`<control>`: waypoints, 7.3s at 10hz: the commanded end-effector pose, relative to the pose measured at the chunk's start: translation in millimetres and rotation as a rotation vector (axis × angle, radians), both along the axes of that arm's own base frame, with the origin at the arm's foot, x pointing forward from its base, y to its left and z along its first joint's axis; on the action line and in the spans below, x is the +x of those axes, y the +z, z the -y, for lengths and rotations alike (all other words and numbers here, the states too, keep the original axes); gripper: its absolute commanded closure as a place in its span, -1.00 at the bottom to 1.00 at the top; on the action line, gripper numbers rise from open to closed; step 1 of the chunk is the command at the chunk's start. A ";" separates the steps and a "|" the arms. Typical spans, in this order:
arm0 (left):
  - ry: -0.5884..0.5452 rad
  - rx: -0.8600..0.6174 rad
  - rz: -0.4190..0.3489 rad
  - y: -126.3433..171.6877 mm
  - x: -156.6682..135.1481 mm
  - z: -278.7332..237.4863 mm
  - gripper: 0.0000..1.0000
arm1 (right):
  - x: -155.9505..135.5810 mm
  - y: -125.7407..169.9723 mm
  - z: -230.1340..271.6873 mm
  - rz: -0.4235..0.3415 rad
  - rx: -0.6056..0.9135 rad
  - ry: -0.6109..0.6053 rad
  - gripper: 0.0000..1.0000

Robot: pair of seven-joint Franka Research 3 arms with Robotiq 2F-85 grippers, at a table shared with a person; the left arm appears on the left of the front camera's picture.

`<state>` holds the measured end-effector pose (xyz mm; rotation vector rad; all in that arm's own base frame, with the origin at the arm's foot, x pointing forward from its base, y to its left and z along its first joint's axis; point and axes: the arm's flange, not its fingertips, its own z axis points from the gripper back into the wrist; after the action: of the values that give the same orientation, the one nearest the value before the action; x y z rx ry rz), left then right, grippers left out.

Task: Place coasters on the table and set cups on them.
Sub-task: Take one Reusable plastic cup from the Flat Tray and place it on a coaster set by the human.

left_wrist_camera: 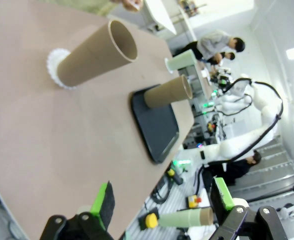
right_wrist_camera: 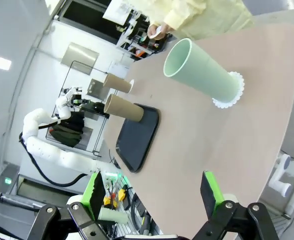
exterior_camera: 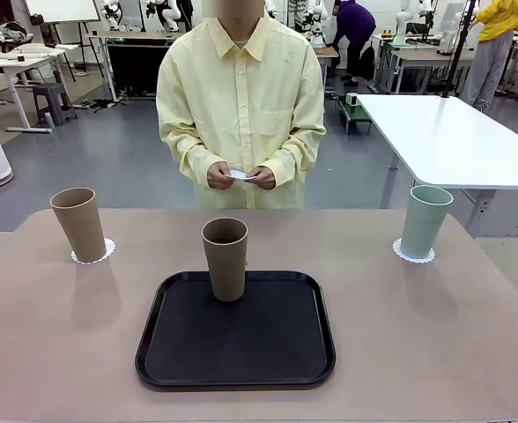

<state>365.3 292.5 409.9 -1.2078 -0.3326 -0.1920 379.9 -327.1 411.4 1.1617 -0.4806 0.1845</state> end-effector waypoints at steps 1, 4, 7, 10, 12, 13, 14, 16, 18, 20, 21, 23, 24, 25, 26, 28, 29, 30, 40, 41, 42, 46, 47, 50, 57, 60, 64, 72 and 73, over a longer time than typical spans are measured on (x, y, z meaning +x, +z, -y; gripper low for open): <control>0.005 -0.002 -0.002 2.8 -0.8 -1.1 -1.00 | 2.9 2.4 7.1 0.019 0.013 0.046 -1.00; 0.005 -0.002 -0.002 2.8 -0.8 -1.1 -1.00 | 0.6 6.5 -0.9 -0.010 0.004 0.146 -1.00; 0.005 -0.002 -0.002 2.8 -0.8 -1.1 -1.00 | -2.7 6.0 -8.4 -0.063 -0.030 0.160 -1.00; 0.005 -0.002 -0.002 2.8 -0.8 -1.1 -1.00 | -1.1 3.6 -10.3 -0.061 -0.017 0.143 -1.00; 0.005 -0.002 -0.002 2.8 -0.8 -1.1 -1.00 | -1.1 3.6 -10.3 -0.061 -0.017 0.143 -1.00; 0.005 -0.002 -0.002 2.8 -0.8 -1.1 -1.00 | -1.1 3.6 -10.3 -0.061 -0.017 0.143 -1.00; 0.005 -0.002 -0.002 2.8 -0.8 -1.1 -1.00 | -1.1 3.6 -10.3 -0.061 -0.017 0.143 -1.00; 0.005 -0.002 -0.002 2.8 -0.8 -1.1 -1.00 | -1.1 3.6 -10.3 -0.061 -0.017 0.143 -1.00; 0.005 -0.002 -0.002 2.8 -0.8 -1.1 -1.00 | -1.1 3.6 -10.3 -0.061 -0.017 0.143 -1.00; 0.005 -0.002 -0.002 2.8 -0.8 -1.1 -1.00 | -1.1 3.6 -10.3 -0.061 -0.017 0.143 -1.00; 0.005 -0.002 -0.002 2.8 -0.8 -1.1 -1.00 | -1.1 3.6 -10.3 -0.061 -0.017 0.143 -1.00; 0.005 -0.002 -0.002 2.8 -0.8 -1.1 -1.00 | -1.1 3.6 -10.3 -0.061 -0.017 0.143 -1.00; 0.005 -0.002 -0.002 2.8 -0.8 -1.1 -1.00 | -1.1 3.6 -10.3 -0.061 -0.017 0.143 -1.00; 0.005 -0.002 -0.002 2.8 -0.8 -1.1 -1.00 | -1.1 3.6 -10.3 -0.061 -0.017 0.143 -1.00; 0.005 -0.002 -0.002 2.8 -0.8 -1.1 -1.00 | -1.1 3.6 -10.3 -0.061 -0.017 0.143 -1.00; 0.005 -0.002 -0.002 2.8 -0.8 -1.1 -1.00 | -1.1 3.6 -10.3 -0.061 -0.017 0.143 -1.00; 0.005 -0.002 -0.002 2.8 -0.8 -1.1 -1.00 | -1.1 3.6 -10.3 -0.061 -0.017 0.143 -1.00; 0.005 -0.002 -0.002 2.8 -0.8 -1.1 -1.00 | -1.1 3.6 -10.3 -0.061 -0.017 0.143 -1.00; 0.005 -0.002 -0.002 2.8 -0.8 -1.1 -1.00 | -1.1 3.6 -10.3 -0.061 -0.017 0.143 -1.00; 0.005 -0.002 -0.002 2.8 -0.8 -1.1 -1.00 | -1.1 3.6 -10.3 -0.061 -0.017 0.143 -1.00; 0.005 -0.002 -0.002 2.8 -0.8 -1.1 -1.00 | -1.1 3.6 -10.3 -0.061 -0.017 0.143 -1.00; 0.005 -0.002 -0.002 2.8 -0.8 -1.1 -1.00 | -1.1 3.6 -10.3 -0.061 -0.017 0.143 -1.00; 0.005 -0.002 -0.002 2.8 -0.8 -1.1 -1.00 | -1.1 3.6 -10.3 -0.061 -0.017 0.143 -1.00; 0.005 -0.002 -0.002 2.8 -0.8 -1.1 -1.00 | -2.4 22.9 -23.3 0.025 -0.122 0.207 -1.00; 0.005 -0.002 -0.002 2.8 -0.8 -1.1 -1.00 | -10.1 173.3 -274.1 0.284 -0.777 0.424 -1.00; 0.005 -0.002 -0.002 2.8 -0.8 -1.1 -1.00 | -3.9 133.7 -404.3 0.436 -1.046 0.448 -1.00; 0.005 -0.002 -0.002 2.8 -0.8 -1.1 -1.00 | 10.9 66.8 -469.9 0.455 -1.136 0.648 -1.00; 0.005 -0.002 -0.002 2.8 -0.8 -1.1 -1.00 | 3.0 54.5 -477.5 0.468 -1.125 0.658 -1.00; 0.005 -0.002 -0.002 2.8 -0.8 -1.1 -1.00 | 4.9 60.2 -478.6 0.471 -1.096 0.680 -1.00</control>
<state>365.6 292.0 410.2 -1.2080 -0.3324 -0.1936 385.1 150.8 471.5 0.1371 -0.2888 1.1709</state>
